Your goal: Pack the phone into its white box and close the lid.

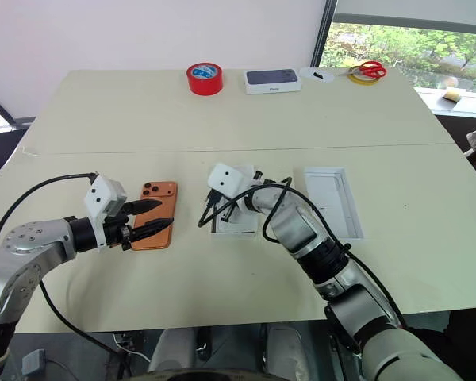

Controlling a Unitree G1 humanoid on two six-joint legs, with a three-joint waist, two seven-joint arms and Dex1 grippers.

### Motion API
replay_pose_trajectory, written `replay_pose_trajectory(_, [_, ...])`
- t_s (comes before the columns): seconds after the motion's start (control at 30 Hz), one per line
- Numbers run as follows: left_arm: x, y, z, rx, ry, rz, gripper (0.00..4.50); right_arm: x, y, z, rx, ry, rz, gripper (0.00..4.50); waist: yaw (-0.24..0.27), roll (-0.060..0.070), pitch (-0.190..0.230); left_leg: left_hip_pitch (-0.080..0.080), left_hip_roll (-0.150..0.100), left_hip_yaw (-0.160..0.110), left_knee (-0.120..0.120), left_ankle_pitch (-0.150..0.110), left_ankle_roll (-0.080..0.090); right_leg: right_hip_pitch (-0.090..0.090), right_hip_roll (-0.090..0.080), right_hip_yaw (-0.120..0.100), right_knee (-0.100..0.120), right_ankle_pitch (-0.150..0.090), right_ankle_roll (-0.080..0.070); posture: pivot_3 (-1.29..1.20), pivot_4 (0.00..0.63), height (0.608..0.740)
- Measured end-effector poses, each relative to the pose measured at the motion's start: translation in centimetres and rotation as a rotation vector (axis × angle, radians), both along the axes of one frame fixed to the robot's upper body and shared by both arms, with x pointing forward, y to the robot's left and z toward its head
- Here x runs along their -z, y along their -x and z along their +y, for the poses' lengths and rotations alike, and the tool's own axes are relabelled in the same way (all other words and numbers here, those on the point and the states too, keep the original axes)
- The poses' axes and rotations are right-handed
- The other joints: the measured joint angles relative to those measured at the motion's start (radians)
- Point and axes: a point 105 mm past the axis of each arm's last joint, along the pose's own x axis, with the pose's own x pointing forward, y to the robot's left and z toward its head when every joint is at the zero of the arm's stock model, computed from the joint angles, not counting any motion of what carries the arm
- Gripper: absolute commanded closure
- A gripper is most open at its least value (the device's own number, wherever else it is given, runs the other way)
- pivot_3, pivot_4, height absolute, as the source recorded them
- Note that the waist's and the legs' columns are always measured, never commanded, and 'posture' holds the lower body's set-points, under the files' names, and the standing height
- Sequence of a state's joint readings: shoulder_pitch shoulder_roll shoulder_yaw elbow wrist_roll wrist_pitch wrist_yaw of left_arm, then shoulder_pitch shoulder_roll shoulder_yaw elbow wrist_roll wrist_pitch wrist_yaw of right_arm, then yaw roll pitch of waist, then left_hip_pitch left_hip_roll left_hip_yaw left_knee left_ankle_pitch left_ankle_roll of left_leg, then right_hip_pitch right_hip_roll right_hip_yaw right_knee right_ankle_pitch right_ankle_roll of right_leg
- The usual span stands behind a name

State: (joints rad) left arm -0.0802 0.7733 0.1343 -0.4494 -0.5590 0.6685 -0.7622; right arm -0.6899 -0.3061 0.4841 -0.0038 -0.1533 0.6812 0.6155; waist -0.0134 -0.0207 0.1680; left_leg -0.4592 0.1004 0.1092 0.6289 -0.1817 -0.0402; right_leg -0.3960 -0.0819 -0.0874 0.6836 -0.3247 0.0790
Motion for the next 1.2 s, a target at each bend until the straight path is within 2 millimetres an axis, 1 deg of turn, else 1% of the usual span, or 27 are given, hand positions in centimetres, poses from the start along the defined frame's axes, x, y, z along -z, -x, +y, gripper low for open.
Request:
replay_pose_trajectory(0.1, [-0.1, 0.1, -0.1, 0.005, 0.005, 0.0, 1.71, -0.8, 0.0, -0.5, 0.007, 0.004, -0.026, 4.45, 0.0, 0.0, 0.0, 0.0, 0.0, 0.0, 0.0, 0.0, 0.0, 0.0, 0.0, 0.0, 0.0, 0.0, 0.0, 0.0, 0.15, 0.73])
replay_pose_trajectory(0.2, [-0.1, 0.1, -0.2, 0.007, 0.008, 0.0, 1.71, -1.0, 0.0, -1.3, 0.023, 0.021, -0.034, 4.45, 0.0, 0.0, 0.0, 0.0, 0.0, 0.0, 0.0, 0.0, 0.0, 0.0, 0.0, 0.0, 0.0, 0.0, 0.0, 0.0, 0.15, 0.73])
replay_pose_trajectory(0.27, [-0.1, 0.1, -0.2, 0.008, 0.011, 0.001, 1.71, -0.8, 0.3, -1.3, 0.019, 0.023, -0.025, 4.45, 0.0, 0.0, 0.0, 0.0, 0.0, 0.0, 0.0, 0.0, 0.0, 0.0, 0.0, 0.0, 0.0, 0.0, 0.0, 0.0, 0.15, 0.73])
replay_pose_trajectory(0.33, [-0.1, 0.1, -0.2, 0.008, 0.016, 0.001, 1.71, 0.0, 0.6, -1.3, 0.011, 0.033, -0.002, 4.45, 0.0, 0.0, 0.0, 0.0, 0.0, 0.0, 0.0, 0.0, 0.0, 0.0, 0.0, 0.0, 0.0, 0.0, 0.0, 0.0, 0.15, 0.73])
replay_pose_trajectory(0.43, [0.0, 0.1, -0.3, 0.009, 0.022, 0.002, 1.71, 1.2, 1.3, -0.9, -0.011, 0.045, 0.032, 4.45, 0.0, 0.0, 0.0, 0.0, 0.0, 0.0, 0.0, 0.0, 0.0, 0.0, 0.0, 0.0, 0.0, 0.0, 0.0, 0.0, 0.15, 0.73])
replay_pose_trajectory(0.7, [-0.1, 0.1, -0.4, 0.011, 0.025, 0.002, 1.71, 1.0, 1.8, 0.6, -0.047, 0.005, 0.04, 4.45, 0.0, 0.0, 0.0, 0.0, 0.0, 0.0, 0.0, 0.0, 0.0, 0.0, 0.0, 0.0, 0.0, 0.0, 0.0, 0.0, 0.15, 0.73])
replay_pose_trajectory(0.8, [-0.1, 0.1, -0.4, 0.011, 0.025, 0.003, 1.71, 1.0, 1.8, 0.9, -0.052, -0.002, 0.041, 4.45, 0.0, 0.0, 0.0, 0.0, 0.0, 0.0, 0.0, 0.0, 0.0, 0.0, 0.0, 0.0, 0.0, 0.0, 0.0, 0.0, 0.15, 0.73])
replay_pose_trajectory(0.93, [-0.1, 0.1, -0.4, 0.008, 0.026, 0.002, 1.71, 0.9, 1.7, 0.4, -0.04, 0.007, 0.036, 4.45, 0.0, 0.0, 0.0, 0.0, 0.0, 0.0, 0.0, 0.0, 0.0, 0.0, 0.0, 0.0, 0.0, 0.0, 0.0, 0.0, 0.15, 0.73])
replay_pose_trajectory(1.03, [-0.1, -0.1, -0.1, -0.019, 0.028, 0.003, 1.71, 0.6, 1.2, -0.5, -0.009, 0.019, 0.01, 4.45, 0.0, 0.0, 0.0, 0.0, 0.0, 0.0, 0.0, 0.0, 0.0, 0.0, 0.0, 0.0, 0.0, 0.0, 0.0, 0.0, 0.15, 0.73])
replay_pose_trajectory(1.07, [-0.1, -0.4, 0.3, -0.049, 0.039, 0.009, 1.71, 0.2, 1.1, -0.8, 0.002, 0.018, -0.005, 4.45, 0.0, 0.0, 0.0, 0.0, 0.0, 0.0, 0.0, 0.0, 0.0, 0.0, 0.0, 0.0, 0.0, 0.0, 0.0, 0.0, 0.15, 0.73])
replay_pose_trajectory(1.1, [-0.3, -0.8, 1.0, -0.096, 0.06, 0.02, 1.46, -0.2, 1.0, -0.8, 0.006, 0.009, -0.019, 4.49, 0.0, 0.0, 0.0, 0.0, 0.0, 0.0, 0.0, 0.0, 0.0, 0.0, 0.0, 0.0, 0.0, 0.0, 0.0, 0.0, 0.15, 0.73])
replay_pose_trajectory(1.17, [-0.7, -2.0, 3.2, -0.228, 0.092, 0.047, 0.88, -1.1, 1.0, -0.6, -0.001, -0.009, -0.045, 4.5, -0.002, 0.0, 0.0, 0.0, 0.001, -0.001, 0.0, 0.0, 0.0, -0.001, 0.001, 0.0, 0.001, 0.0, 0.0, 0.0, 0.15, 0.73])
replay_pose_trajectory(1.2, [-0.8, -2.4, 4.4, -0.295, 0.106, 0.063, 0.39, -1.6, 1.1, -0.2, -0.012, -0.019, -0.057, 4.5, -0.005, 0.0, 0.0, 0.0, 0.001, -0.001, 0.0, 0.0, 0.0, -0.001, 0.001, 0.0, 0.001, 0.0, 0.0, 0.0, 0.15, 0.73])
